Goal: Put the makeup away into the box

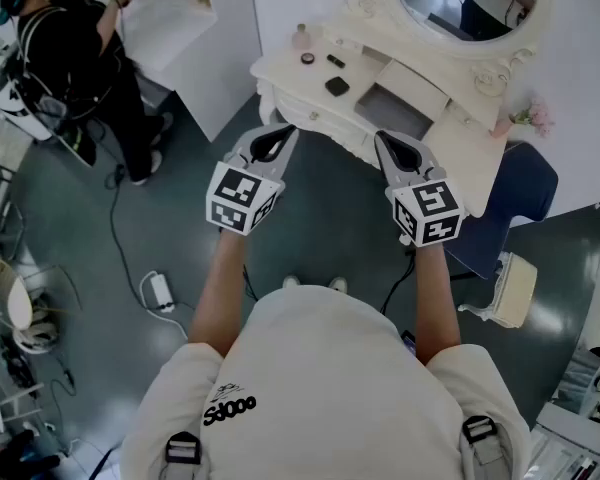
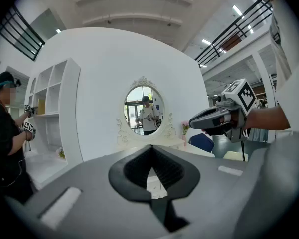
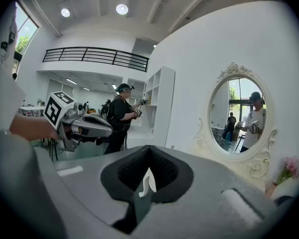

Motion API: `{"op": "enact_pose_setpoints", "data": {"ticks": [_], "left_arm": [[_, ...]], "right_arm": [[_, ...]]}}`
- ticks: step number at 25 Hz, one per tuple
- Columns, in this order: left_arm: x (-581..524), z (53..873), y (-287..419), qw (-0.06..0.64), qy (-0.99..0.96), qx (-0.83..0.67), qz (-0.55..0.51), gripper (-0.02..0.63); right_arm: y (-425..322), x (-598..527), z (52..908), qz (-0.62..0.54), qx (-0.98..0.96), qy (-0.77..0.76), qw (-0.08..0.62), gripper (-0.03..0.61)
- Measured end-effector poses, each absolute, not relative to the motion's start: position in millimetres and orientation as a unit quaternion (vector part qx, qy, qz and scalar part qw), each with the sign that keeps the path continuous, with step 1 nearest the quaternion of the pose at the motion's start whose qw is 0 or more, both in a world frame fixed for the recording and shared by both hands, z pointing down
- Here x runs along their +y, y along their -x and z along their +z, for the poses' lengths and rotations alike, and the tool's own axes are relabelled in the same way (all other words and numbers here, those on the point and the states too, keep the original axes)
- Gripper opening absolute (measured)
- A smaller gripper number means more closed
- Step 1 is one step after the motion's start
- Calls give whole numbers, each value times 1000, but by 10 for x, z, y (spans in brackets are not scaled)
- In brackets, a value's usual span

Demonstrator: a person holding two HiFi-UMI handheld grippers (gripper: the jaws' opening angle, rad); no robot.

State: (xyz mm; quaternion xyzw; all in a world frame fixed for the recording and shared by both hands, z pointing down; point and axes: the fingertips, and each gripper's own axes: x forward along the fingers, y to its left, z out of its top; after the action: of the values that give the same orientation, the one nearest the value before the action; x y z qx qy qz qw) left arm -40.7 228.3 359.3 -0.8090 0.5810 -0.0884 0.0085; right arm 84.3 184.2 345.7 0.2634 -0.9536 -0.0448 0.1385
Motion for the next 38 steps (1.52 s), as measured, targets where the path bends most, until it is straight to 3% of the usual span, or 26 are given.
{"op": "enact_pose_setpoints", "data": {"ticks": [18, 38], "left_arm": [[1930, 3927, 846, -25, 816, 571, -86, 20], [-497, 3693, 910, -20, 794, 603, -78, 20]], "right_arm": [[-462, 1620, 3589, 19, -958, -271, 88, 2], [-211, -881, 3583, 29, -965, -230, 120, 2]]}}
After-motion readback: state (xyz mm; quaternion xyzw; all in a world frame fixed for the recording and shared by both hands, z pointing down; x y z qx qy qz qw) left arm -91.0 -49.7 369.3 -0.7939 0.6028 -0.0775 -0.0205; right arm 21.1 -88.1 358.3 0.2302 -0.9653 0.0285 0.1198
